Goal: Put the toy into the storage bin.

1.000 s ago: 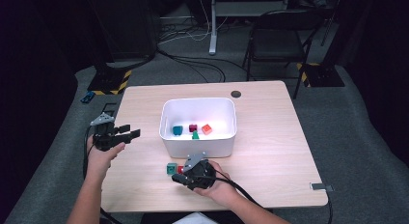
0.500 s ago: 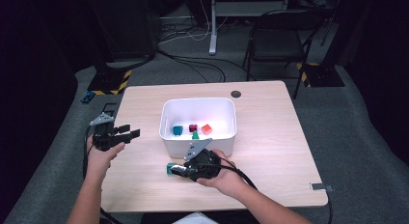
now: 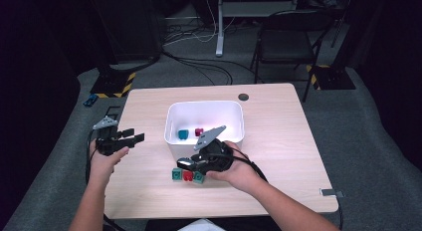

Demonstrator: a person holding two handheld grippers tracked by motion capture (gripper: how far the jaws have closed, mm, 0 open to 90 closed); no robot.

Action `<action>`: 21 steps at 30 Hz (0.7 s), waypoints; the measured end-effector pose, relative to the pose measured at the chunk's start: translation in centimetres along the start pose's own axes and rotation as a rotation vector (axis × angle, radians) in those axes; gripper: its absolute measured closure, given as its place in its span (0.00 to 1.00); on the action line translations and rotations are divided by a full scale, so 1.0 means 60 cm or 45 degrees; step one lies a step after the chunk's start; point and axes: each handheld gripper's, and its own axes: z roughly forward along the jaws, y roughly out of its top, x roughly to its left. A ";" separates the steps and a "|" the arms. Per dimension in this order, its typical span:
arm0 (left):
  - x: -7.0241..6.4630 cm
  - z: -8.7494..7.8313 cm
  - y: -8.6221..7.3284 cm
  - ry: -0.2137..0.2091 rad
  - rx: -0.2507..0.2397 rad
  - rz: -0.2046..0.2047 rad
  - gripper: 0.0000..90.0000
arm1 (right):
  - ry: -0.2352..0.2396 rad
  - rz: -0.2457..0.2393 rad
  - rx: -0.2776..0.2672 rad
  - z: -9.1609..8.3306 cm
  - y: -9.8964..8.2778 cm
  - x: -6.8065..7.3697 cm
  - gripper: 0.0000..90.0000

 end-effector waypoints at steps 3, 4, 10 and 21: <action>0.000 0.000 0.000 0.001 -0.007 -0.002 0.46 | -0.031 -0.007 -0.009 -0.018 0.016 -0.016 0.73; 0.001 0.000 0.000 0.003 -0.009 0.000 0.46 | -0.039 -0.004 -0.014 -0.022 0.019 -0.021 0.73; 0.001 0.000 0.000 0.001 0.002 -0.001 0.46 | -0.066 0.020 -0.025 -0.036 0.032 -0.043 0.73; 0.002 0.000 0.000 0.000 -0.003 -0.002 0.46 | -0.137 0.078 -0.030 -0.045 0.053 -0.090 0.73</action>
